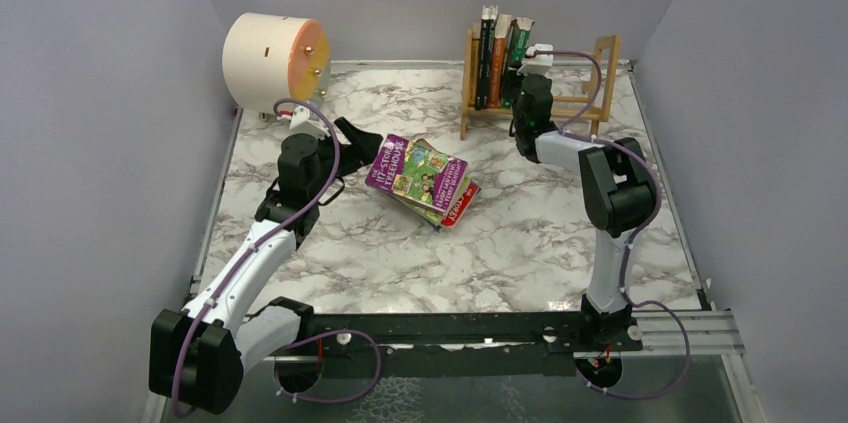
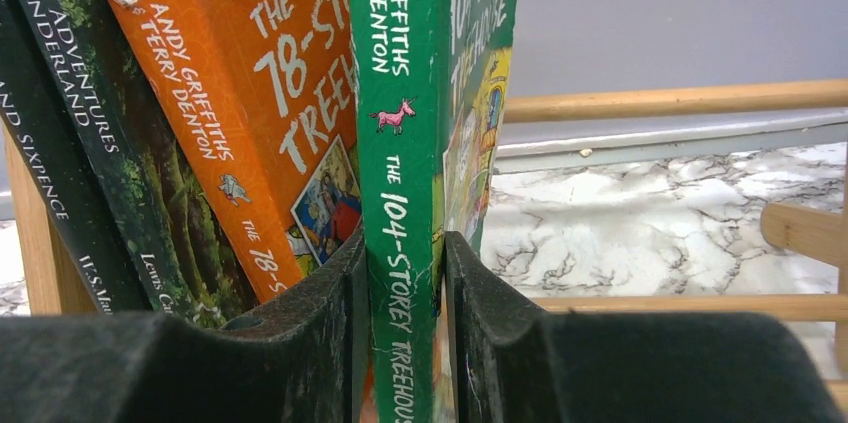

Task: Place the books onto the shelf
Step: Place the book on the shelf.

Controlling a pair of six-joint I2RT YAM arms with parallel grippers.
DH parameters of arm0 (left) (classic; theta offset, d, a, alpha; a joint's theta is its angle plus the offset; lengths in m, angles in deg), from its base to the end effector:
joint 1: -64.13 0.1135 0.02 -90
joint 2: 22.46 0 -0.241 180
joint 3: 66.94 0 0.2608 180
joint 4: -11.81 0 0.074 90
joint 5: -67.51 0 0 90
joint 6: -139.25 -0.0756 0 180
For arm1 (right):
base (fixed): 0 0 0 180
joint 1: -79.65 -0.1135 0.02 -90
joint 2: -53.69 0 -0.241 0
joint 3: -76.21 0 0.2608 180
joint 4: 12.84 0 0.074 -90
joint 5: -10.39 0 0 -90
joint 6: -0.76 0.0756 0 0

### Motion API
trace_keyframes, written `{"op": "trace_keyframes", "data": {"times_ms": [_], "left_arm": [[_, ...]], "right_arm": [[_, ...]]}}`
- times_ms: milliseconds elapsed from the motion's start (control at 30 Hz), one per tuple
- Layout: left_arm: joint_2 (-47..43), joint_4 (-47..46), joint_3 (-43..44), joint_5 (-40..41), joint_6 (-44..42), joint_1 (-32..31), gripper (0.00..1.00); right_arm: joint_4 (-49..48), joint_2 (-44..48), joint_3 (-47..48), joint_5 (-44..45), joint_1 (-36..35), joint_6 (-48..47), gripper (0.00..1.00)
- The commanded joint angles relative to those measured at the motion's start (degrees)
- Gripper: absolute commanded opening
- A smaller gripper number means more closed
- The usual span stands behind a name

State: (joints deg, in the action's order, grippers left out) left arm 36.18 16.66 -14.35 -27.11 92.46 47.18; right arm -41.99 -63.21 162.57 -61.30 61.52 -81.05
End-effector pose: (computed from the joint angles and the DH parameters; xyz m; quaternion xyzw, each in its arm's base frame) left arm 0.2858 -0.0935 0.2636 -0.1500 0.7561 -0.3458 0.5350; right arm 0.4820 0.1328 0.1924 0.0495 0.7135 0.0461 0.6974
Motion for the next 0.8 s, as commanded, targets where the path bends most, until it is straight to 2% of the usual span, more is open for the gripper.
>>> {"op": "trace_keyframes", "data": {"times_ms": [0,167,367,533,767], "left_arm": [[-0.9,-1.2,-0.8,0.0,0.0,0.1,0.67],[-1.6,-1.1,-1.0,0.0,0.0,0.1,0.67],[-2.1,-1.0,-1.6,0.2,-0.1,0.1,0.67],[-2.1,-1.0,-1.7,0.3,-0.2,0.2,0.67],[-1.9,-1.0,-1.8,0.4,-0.2,0.1,0.67]], "right_arm": [[-1.0,5.3,-1.9,-2.1,-0.1,1.9,0.27],[-1.3,7.1,-3.1,-2.8,-0.1,2.0,0.31],[1.3,5.1,0.1,-5.0,-0.1,1.0,0.32],[2.0,4.5,0.8,-5.4,-0.1,0.9,0.40],[1.7,6.8,-1.1,-3.4,-0.1,1.0,0.41]]}}
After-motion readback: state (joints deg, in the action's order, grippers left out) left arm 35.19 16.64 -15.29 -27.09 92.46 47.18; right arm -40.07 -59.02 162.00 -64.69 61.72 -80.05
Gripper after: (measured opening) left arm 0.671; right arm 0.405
